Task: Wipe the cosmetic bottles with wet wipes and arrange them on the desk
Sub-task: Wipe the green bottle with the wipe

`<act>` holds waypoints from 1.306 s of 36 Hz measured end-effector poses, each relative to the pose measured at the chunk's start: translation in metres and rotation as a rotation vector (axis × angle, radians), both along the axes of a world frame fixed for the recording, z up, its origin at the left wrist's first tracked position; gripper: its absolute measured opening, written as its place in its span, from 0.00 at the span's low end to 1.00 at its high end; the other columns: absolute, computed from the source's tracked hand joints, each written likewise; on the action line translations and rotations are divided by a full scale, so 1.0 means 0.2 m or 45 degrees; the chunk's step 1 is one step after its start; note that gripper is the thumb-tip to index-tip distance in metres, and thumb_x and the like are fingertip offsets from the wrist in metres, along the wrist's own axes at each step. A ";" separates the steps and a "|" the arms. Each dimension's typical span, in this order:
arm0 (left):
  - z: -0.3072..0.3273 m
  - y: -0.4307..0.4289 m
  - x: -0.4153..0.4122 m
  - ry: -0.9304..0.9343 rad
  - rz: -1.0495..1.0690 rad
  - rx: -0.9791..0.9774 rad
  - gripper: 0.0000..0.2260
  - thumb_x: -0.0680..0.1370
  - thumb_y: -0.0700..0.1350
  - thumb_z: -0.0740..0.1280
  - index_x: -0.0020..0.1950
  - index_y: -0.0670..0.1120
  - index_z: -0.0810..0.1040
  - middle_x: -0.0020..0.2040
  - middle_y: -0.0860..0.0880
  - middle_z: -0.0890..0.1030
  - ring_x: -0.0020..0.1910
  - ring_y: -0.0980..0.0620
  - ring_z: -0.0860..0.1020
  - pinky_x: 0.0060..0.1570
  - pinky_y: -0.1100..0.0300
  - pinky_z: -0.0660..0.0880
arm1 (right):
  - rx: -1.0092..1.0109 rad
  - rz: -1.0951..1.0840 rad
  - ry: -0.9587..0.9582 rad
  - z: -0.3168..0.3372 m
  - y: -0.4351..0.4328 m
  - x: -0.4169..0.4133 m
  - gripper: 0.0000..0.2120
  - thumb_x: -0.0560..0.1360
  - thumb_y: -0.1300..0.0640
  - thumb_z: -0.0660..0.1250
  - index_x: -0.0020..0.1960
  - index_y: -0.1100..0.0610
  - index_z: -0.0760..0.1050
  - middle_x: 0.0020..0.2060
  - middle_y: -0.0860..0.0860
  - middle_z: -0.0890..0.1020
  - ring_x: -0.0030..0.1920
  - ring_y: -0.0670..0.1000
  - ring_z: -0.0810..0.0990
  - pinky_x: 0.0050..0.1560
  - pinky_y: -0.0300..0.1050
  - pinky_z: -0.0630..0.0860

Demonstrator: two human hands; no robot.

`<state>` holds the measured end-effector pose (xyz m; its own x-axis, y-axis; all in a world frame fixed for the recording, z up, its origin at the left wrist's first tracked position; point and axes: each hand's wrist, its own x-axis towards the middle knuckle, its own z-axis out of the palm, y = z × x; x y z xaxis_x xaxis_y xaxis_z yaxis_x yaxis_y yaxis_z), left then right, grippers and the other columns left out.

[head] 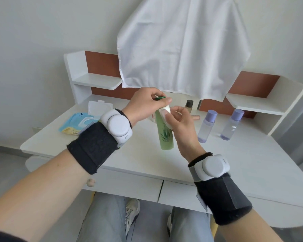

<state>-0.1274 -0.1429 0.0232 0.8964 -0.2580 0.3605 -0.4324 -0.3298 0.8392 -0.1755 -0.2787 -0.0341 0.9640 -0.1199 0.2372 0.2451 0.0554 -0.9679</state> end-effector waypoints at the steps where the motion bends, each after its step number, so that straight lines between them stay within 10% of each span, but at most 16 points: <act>1: 0.01 0.00 0.00 -0.005 -0.012 0.006 0.09 0.73 0.53 0.73 0.49 0.49 0.83 0.39 0.54 0.81 0.29 0.64 0.73 0.37 0.63 0.68 | -0.022 0.051 0.023 0.01 0.00 0.00 0.22 0.70 0.47 0.71 0.59 0.56 0.71 0.53 0.55 0.83 0.53 0.53 0.83 0.52 0.44 0.76; 11: 0.04 0.00 -0.06 -0.020 -0.175 0.092 0.07 0.75 0.48 0.72 0.48 0.46 0.83 0.43 0.49 0.82 0.30 0.64 0.74 0.33 0.70 0.69 | -0.276 0.395 0.100 0.13 -0.04 -0.06 0.07 0.79 0.59 0.65 0.53 0.62 0.78 0.44 0.60 0.82 0.47 0.57 0.83 0.56 0.53 0.78; 16: 0.08 -0.02 -0.11 0.015 -0.254 0.148 0.07 0.75 0.49 0.71 0.48 0.46 0.82 0.40 0.50 0.81 0.35 0.55 0.77 0.37 0.55 0.76 | -0.099 0.503 0.185 0.14 -0.03 -0.08 0.11 0.73 0.55 0.65 0.50 0.63 0.74 0.35 0.60 0.78 0.37 0.59 0.81 0.44 0.51 0.81; 25: 0.06 0.00 -0.15 0.259 -0.591 -0.080 0.07 0.77 0.45 0.68 0.54 0.46 0.81 0.43 0.51 0.82 0.45 0.53 0.78 0.48 0.60 0.74 | 0.570 1.068 0.307 0.06 -0.01 -0.11 0.19 0.56 0.45 0.79 0.35 0.57 0.78 0.25 0.52 0.75 0.24 0.51 0.75 0.32 0.41 0.76; 33: -0.02 0.04 -0.11 0.329 -0.628 -0.196 0.12 0.79 0.46 0.65 0.61 0.46 0.79 0.56 0.33 0.78 0.45 0.43 0.73 0.41 0.63 0.73 | 0.259 0.653 0.347 0.10 0.02 -0.12 0.09 0.70 0.55 0.67 0.43 0.60 0.72 0.29 0.54 0.75 0.30 0.53 0.76 0.36 0.45 0.77; 41: -0.03 -0.05 -0.11 0.109 -0.114 -0.106 0.10 0.73 0.45 0.74 0.54 0.48 0.83 0.48 0.55 0.84 0.51 0.60 0.81 0.51 0.63 0.77 | -0.449 -0.184 0.118 0.07 0.09 -0.06 0.07 0.73 0.56 0.67 0.46 0.60 0.76 0.31 0.51 0.80 0.29 0.48 0.82 0.35 0.45 0.79; 47: -0.02 -0.03 -0.11 0.166 -0.204 -0.218 0.06 0.74 0.43 0.73 0.51 0.45 0.83 0.43 0.51 0.84 0.45 0.57 0.82 0.47 0.64 0.76 | 0.022 0.375 0.295 0.10 0.05 -0.10 0.03 0.74 0.63 0.65 0.46 0.62 0.72 0.30 0.56 0.76 0.29 0.54 0.76 0.33 0.45 0.76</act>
